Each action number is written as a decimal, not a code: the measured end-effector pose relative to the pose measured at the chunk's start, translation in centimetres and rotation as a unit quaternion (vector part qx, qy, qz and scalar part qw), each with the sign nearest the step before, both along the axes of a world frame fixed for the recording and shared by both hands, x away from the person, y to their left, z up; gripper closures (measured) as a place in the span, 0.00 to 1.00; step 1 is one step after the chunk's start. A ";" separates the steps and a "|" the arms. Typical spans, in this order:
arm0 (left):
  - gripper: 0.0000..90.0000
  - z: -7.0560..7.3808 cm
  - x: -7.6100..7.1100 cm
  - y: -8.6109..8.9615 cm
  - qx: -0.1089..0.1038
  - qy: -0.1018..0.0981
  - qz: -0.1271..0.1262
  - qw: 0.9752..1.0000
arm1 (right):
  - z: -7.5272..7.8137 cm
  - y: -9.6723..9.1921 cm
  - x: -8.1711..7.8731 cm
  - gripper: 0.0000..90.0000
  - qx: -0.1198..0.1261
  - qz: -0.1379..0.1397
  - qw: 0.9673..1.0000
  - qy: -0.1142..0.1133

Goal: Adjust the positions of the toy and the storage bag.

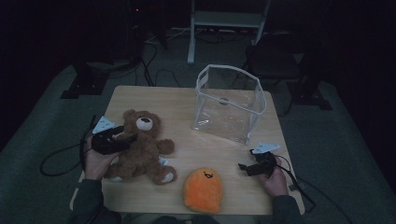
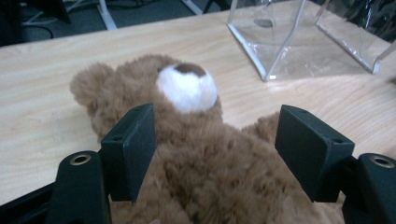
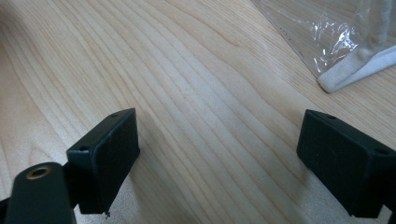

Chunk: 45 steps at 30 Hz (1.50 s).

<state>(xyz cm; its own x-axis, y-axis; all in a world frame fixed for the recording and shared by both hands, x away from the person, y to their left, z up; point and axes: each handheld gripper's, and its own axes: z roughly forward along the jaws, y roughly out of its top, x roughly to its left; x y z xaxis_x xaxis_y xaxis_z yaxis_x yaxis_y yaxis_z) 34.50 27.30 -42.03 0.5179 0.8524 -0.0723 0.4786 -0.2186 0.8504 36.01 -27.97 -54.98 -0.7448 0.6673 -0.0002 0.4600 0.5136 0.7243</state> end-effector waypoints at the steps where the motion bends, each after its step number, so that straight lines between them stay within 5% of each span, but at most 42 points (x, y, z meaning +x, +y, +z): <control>1: 0.33 0.0 0.0 0.0 0.000 0.000 0.000 1.000 | 0.0 0.0 0.0 0.14 0.000 0.000 1.000 0.000; 14: 0.33 2.5 1.4 -2.1 0.000 -0.010 -0.039 0.999 | 0.0 0.0 0.0 0.14 0.001 -0.002 1.000 0.000; 34: 0.40 6.7 4.8 -7.5 0.016 -0.031 -0.106 0.994 | 0.0 0.0 0.0 0.14 0.001 -0.002 1.000 0.000; 45: 0.44 7.2 6.6 -9.5 0.006 -0.027 -0.129 0.991 | 0.0 0.0 0.0 0.14 0.000 -0.002 1.000 -0.001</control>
